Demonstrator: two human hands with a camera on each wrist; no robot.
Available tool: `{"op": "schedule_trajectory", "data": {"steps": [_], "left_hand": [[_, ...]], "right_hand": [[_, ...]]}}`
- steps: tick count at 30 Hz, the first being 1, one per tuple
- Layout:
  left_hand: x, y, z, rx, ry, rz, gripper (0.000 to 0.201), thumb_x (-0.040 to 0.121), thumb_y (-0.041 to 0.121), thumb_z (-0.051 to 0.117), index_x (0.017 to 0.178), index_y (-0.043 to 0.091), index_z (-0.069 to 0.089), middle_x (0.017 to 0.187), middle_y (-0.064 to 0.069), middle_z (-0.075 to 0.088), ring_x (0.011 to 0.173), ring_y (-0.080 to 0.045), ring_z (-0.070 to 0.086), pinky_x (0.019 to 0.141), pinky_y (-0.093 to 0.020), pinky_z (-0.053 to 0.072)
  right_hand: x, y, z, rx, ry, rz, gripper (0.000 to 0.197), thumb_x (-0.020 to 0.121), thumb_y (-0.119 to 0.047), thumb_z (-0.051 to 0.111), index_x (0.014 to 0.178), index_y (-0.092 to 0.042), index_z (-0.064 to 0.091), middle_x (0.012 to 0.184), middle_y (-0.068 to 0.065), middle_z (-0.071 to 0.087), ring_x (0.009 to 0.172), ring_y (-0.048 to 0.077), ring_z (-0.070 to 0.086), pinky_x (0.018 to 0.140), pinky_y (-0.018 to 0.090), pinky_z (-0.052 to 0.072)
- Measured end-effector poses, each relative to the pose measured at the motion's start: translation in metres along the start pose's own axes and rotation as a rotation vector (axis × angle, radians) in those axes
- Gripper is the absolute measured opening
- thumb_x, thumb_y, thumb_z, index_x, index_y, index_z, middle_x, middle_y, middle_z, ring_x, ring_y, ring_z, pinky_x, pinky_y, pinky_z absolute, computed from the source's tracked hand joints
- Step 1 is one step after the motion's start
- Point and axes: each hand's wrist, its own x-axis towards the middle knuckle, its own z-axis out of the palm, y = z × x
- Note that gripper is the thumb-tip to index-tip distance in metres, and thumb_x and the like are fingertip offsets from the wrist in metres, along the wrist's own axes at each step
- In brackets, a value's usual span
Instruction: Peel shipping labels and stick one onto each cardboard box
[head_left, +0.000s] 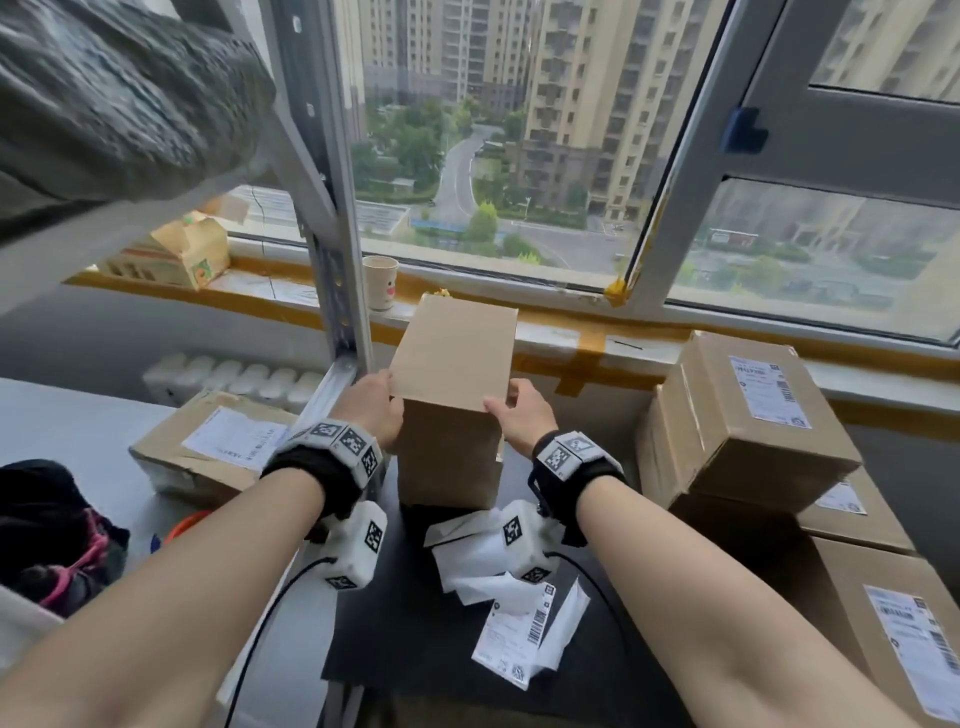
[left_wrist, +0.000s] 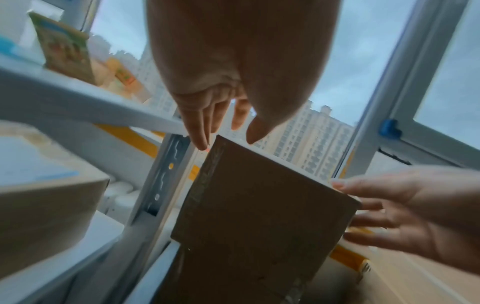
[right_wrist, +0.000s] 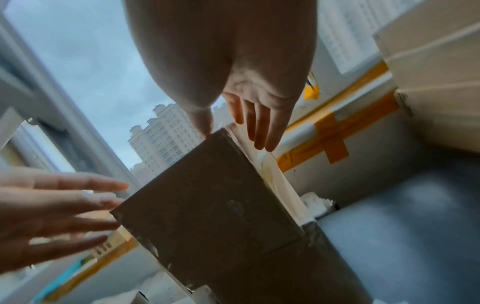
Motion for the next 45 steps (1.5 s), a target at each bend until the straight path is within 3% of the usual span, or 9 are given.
{"op": "schedule_trajectory", "data": {"steps": [5, 8, 14, 18, 22, 26, 36, 40, 45], "left_hand": [[0.01, -0.006, 0.008, -0.275, 0.048, -0.108, 0.031, 0.095, 0.016, 0.043, 0.118, 0.003, 0.059, 0.121, -0.017, 0.062, 0.112, -0.034, 0.057, 0.09, -0.032, 0.042], [0.011, -0.008, 0.009, -0.451, 0.109, -0.126, 0.032, 0.092, 0.014, 0.053, 0.121, 0.005, 0.061, 0.123, -0.011, 0.064, 0.116, -0.027, 0.058, 0.102, -0.033, 0.043], [0.005, 0.017, 0.009, -0.611, 0.15, -0.056, 0.033, 0.086, 0.017, 0.063, 0.117, 0.005, 0.065, 0.115, -0.01, 0.068, 0.108, -0.025, 0.064, 0.099, -0.042, 0.049], [-0.001, 0.044, 0.02, -0.658, 0.129, -0.033, 0.033, 0.084, 0.018, 0.066, 0.115, 0.007, 0.066, 0.114, -0.008, 0.069, 0.104, -0.02, 0.065, 0.099, -0.038, 0.05], [-0.005, 0.056, 0.029, -0.661, 0.139, -0.055, 0.037, 0.083, 0.019, 0.067, 0.118, 0.008, 0.064, 0.118, -0.007, 0.068, 0.104, -0.019, 0.065, 0.098, -0.037, 0.05], [-0.006, 0.059, 0.031, -0.732, 0.163, -0.14, 0.051, 0.08, 0.024, 0.071, 0.126, 0.007, 0.057, 0.12, -0.007, 0.066, 0.107, -0.02, 0.063, 0.091, -0.029, 0.05], [-0.003, 0.054, 0.038, -0.914, 0.063, -0.201, 0.043, 0.079, 0.022, 0.072, 0.116, 0.001, 0.063, 0.114, -0.013, 0.068, 0.104, -0.021, 0.065, 0.098, -0.038, 0.05], [-0.005, 0.073, 0.049, -1.042, -0.04, -0.192, 0.042, 0.081, 0.012, 0.07, 0.119, -0.002, 0.06, 0.114, -0.016, 0.067, 0.101, -0.021, 0.065, 0.095, -0.032, 0.051], [-0.017, 0.107, 0.076, -1.169, -0.193, -0.187, 0.036, 0.088, -0.001, 0.056, 0.125, -0.003, 0.055, 0.109, -0.017, 0.062, 0.088, -0.017, 0.061, 0.077, -0.019, 0.05]], "right_hand": [[0.006, 0.004, 0.005, 0.351, -0.012, 0.057, 0.05, 0.088, -0.011, 0.06, 0.135, -0.007, 0.043, 0.132, 0.011, 0.056, 0.118, 0.025, 0.056, 0.103, 0.046, 0.045], [0.005, 0.005, 0.0, 0.438, -0.016, 0.054, 0.048, 0.088, -0.003, 0.058, 0.134, -0.006, 0.045, 0.132, 0.015, 0.057, 0.118, 0.028, 0.056, 0.103, 0.047, 0.045], [-0.004, 0.013, -0.044, 0.479, 0.053, -0.029, 0.048, 0.092, -0.004, 0.054, 0.139, -0.004, 0.041, 0.139, 0.012, 0.051, 0.128, 0.021, 0.048, 0.101, 0.028, 0.041], [-0.009, 0.03, -0.072, 0.538, 0.084, 0.027, 0.056, 0.093, -0.009, 0.055, 0.143, -0.005, 0.033, 0.144, 0.013, 0.045, 0.13, 0.021, 0.045, 0.099, 0.03, 0.037], [-0.012, 0.038, -0.082, 0.569, 0.106, 0.028, 0.047, 0.093, -0.004, 0.054, 0.138, 0.001, 0.041, 0.134, 0.014, 0.054, 0.11, 0.014, 0.052, 0.092, 0.026, 0.039], [-0.01, 0.042, -0.077, 0.607, 0.092, 0.05, 0.047, 0.092, -0.003, 0.054, 0.137, 0.001, 0.041, 0.135, 0.016, 0.054, 0.121, 0.024, 0.054, 0.107, 0.036, 0.042], [0.003, 0.051, -0.072, 0.64, 0.094, 0.034, 0.048, 0.092, 0.001, 0.051, 0.139, -0.002, 0.04, 0.137, 0.013, 0.053, 0.126, 0.026, 0.051, 0.108, 0.039, 0.041], [-0.004, 0.067, -0.091, 0.638, 0.167, 0.019, 0.048, 0.09, 0.001, 0.054, 0.137, -0.003, 0.042, 0.136, 0.014, 0.053, 0.125, 0.026, 0.051, 0.108, 0.043, 0.041], [-0.028, 0.094, -0.123, 0.582, 0.266, 0.01, 0.05, 0.09, 0.002, 0.055, 0.138, -0.004, 0.042, 0.137, 0.012, 0.053, 0.127, 0.023, 0.049, 0.109, 0.041, 0.04]]}}
